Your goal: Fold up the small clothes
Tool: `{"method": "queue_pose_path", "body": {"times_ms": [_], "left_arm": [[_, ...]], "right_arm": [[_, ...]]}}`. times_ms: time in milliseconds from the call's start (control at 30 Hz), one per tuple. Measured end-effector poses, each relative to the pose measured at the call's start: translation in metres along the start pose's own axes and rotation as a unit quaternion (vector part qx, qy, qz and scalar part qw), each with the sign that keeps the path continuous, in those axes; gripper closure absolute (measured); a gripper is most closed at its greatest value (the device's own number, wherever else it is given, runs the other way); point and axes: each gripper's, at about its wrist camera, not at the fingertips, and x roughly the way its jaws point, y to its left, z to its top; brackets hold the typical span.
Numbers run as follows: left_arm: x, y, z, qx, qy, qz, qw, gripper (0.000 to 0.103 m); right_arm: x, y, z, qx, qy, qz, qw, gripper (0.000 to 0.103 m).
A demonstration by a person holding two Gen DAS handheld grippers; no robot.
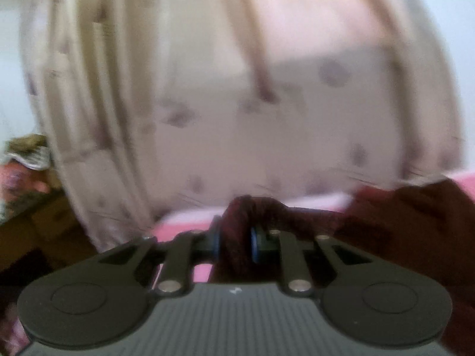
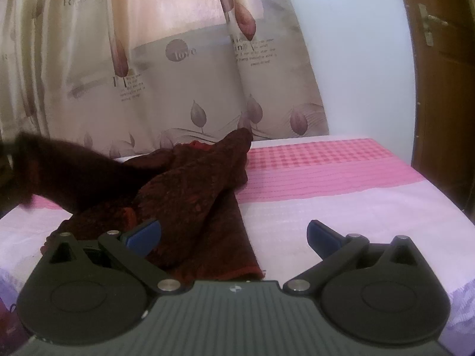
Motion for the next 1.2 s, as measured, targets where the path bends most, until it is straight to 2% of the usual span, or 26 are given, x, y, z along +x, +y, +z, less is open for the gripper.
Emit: {"method": "queue_pose_path", "body": {"times_ms": [100,200,300,433,600,700,733,833,900,967,1000,1067,1100,1133,1200], "left_arm": [[0.049,0.03,0.023,-0.012,-0.005,0.061,0.9981,0.085],[0.102,0.052,0.034,-0.018,0.007,0.112,0.9935,0.085],[0.159,0.069,0.036,-0.019,0.028,0.163,0.986,0.085],[0.232,0.082,0.02,-0.013,0.064,0.215,0.9745,0.085],[0.31,0.101,-0.014,-0.028,0.129,0.238,0.9622,0.085],[0.339,0.107,-0.035,-0.025,0.156,0.241,0.9576,0.085],[0.345,0.109,-0.041,-0.03,0.162,0.238,0.957,0.085],[0.355,0.121,-0.053,-0.06,0.159,0.207,0.9635,0.083],[0.361,0.13,-0.062,-0.086,0.167,0.192,0.9633,0.082],[0.367,0.143,-0.071,-0.109,0.188,0.183,0.9588,0.077],[0.368,0.149,-0.074,-0.12,0.199,0.188,0.9544,0.071],[0.362,0.166,-0.076,-0.15,0.197,0.199,0.9483,0.052],[0.357,0.176,-0.077,-0.165,0.185,0.204,0.947,0.028],[0.351,0.185,-0.076,-0.176,0.173,0.213,0.9453,0.016],[0.333,0.205,-0.071,-0.206,0.14,0.245,0.937,0.016]], "right_arm": [[0.011,0.003,0.001,-0.001,0.011,0.001,1.0,0.0],[0.022,0.005,0.003,-0.005,0.023,-0.006,1.0,0.0],[0.034,0.007,0.006,-0.005,0.034,-0.012,0.999,0.0],[0.046,0.013,0.007,-0.011,0.046,-0.021,0.999,0.0],[0.058,0.018,0.002,-0.019,0.066,-0.031,0.997,0.0],[0.063,0.019,0.001,-0.02,0.075,-0.038,0.996,0.0],[0.064,0.02,0.002,-0.022,0.075,-0.042,0.996,0.0],[0.064,0.019,0.002,-0.025,0.076,-0.051,0.995,0.0],[0.064,0.018,0.001,-0.022,0.08,-0.054,0.995,0.0],[0.066,0.017,-0.001,-0.019,0.086,-0.058,0.994,0.0],[0.066,0.018,-0.001,-0.018,0.088,-0.059,0.994,0.0],[0.065,0.018,-0.001,-0.014,0.089,-0.054,0.995,0.0],[0.064,0.019,0.0,-0.013,0.087,-0.051,0.995,0.0],[0.063,0.019,0.001,-0.013,0.084,-0.05,0.995,0.0],[0.058,0.021,0.004,-0.016,0.075,-0.044,0.996,0.0]]}}
